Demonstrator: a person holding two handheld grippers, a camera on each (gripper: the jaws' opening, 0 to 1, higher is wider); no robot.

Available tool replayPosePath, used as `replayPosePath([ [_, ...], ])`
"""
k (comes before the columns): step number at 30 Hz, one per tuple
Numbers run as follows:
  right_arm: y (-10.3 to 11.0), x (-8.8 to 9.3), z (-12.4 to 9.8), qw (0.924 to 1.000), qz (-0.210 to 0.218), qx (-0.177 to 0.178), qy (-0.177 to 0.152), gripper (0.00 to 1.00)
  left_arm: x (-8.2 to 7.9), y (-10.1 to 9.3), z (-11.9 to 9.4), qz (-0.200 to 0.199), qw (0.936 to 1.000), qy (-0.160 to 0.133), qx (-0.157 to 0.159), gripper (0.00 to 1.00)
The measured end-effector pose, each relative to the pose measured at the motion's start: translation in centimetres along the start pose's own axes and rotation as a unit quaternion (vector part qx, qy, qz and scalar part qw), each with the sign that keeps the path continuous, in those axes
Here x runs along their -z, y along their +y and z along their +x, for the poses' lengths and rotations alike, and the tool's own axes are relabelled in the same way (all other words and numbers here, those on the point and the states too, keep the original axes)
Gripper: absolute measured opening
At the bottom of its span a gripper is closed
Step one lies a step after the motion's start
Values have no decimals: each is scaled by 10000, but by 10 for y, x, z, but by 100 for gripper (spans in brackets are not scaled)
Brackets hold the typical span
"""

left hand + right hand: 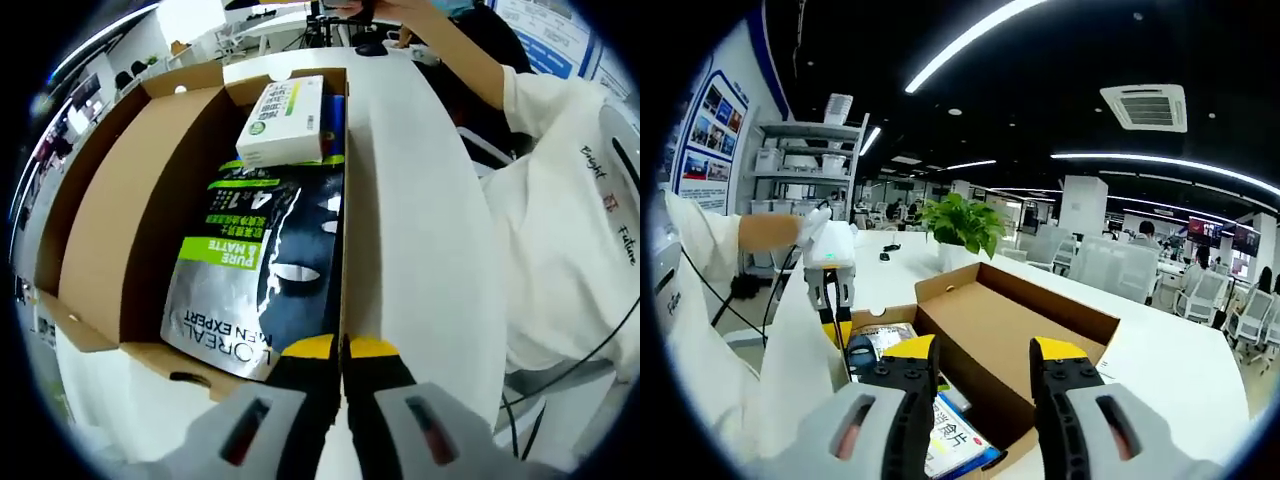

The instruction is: Operate the shoe box by opening the lid, removing the specified soft item, and placing it in the target area until the item is outside and the box remains undamaged.

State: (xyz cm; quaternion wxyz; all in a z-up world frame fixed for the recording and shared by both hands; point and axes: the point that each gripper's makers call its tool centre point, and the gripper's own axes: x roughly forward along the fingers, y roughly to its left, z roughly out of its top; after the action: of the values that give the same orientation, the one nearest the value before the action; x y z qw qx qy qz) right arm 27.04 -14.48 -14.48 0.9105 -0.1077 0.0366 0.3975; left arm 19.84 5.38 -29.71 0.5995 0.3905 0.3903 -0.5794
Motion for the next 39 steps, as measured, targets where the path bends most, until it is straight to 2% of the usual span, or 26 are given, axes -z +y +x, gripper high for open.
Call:
replayPosePath([
  [7, 7, -1, 8, 9999, -112, -84, 62, 38, 1, -1, 3, -331, 9991, 199, -194, 3],
  [12, 10, 2, 9, 9998, -115, -124, 69, 36, 4, -2, 8, -73, 9993, 334, -176, 2],
  [13, 9, 4, 9, 9998, -110, -125, 98, 36, 3, -2, 7, 329, 9989, 302, -116, 2],
  [14, 9, 5, 9, 9998, -113, -120, 107, 35, 4, -3, 7, 424, 9986, 282, -121, 2],
  [16, 8, 7, 9, 9998, -79, -133, 102, 35, 5, -2, 7, -45, 9994, 302, -152, 2],
  [21, 10, 7, 12, 9998, -39, -165, 83, 35, 5, -1, 7, 5, 9994, 344, -78, 1],
  [22, 11, 8, 13, 9998, -56, -172, 99, 35, 5, -7, 7, 23, 9993, 372, -88, 1],
  [24, 14, 9, 14, 9996, -129, -203, 145, 32, 5, -14, 8, 110, 9988, 455, -113, 1],
  [27, 16, 11, 14, 9993, -146, -273, 213, 23, 5, -19, 8, 152, 9983, 550, -141, 1],
  [31, 13, 10, 12, 9982, -325, -337, 376, 24, 7, -25, 7, 160, 9983, 540, -141, 1],
  [33, 15, 10, 10, 9967, -469, -443, 484, 25, 6, -29, 8, 171, 9982, 550, -168, 1],
  [35, 29, 16, 7, 9918, -488, -949, 704, 29, 6, -28, 8, 102, 9981, 577, -179, 1],
  [36, 30, 19, 6, 9900, -512, -1016, 831, 31, 6, -28, 8, 108, 9981, 578, -176, 1],
  [37, 29, 21, 7, 9879, -712, -1045, 901, 32, 7, -29, 8, 139, 9981, 579, -174, 1],
  [38, 30, 26, 6, 9820, -1041, -1129, 1103, 33, 7, -29, 8, 145, 9981, 577, -177, 1],
  [39, 33, 29, 6, 9783, -1188, -1190, 1208, 33, 7, -30, 8, 155, 9981, 567, -188, 1],
])
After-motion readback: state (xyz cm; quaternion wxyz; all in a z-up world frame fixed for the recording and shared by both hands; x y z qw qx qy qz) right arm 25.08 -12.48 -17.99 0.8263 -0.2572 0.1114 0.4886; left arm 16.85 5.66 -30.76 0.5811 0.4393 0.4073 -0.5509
